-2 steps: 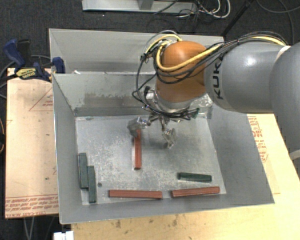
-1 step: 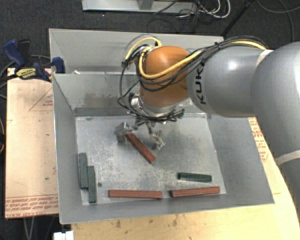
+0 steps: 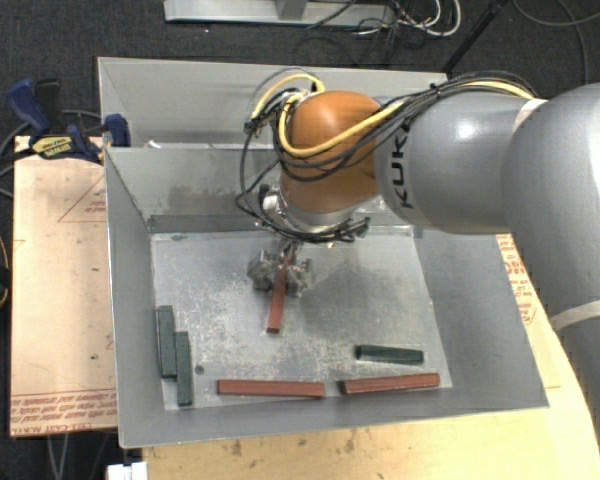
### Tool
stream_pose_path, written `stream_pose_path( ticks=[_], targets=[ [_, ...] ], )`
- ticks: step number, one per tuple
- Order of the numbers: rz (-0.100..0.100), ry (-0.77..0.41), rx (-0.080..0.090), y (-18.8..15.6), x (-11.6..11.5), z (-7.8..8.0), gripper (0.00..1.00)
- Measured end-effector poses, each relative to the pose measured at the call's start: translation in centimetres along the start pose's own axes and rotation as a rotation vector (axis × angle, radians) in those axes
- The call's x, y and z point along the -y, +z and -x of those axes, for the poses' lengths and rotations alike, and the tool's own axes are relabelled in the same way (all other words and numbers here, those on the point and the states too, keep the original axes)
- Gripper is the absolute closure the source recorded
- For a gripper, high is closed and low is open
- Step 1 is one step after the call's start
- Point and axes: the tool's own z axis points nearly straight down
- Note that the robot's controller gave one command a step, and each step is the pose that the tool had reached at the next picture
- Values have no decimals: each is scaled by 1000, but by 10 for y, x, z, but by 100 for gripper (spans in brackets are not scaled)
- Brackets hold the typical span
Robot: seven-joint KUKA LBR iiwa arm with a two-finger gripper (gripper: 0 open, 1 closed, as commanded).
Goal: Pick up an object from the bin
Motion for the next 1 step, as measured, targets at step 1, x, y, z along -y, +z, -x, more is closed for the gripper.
stream_pose_path(
  ticks=[1],
  targets=[
    [-6,-267,1,-162,-33,3,100]
  ],
)
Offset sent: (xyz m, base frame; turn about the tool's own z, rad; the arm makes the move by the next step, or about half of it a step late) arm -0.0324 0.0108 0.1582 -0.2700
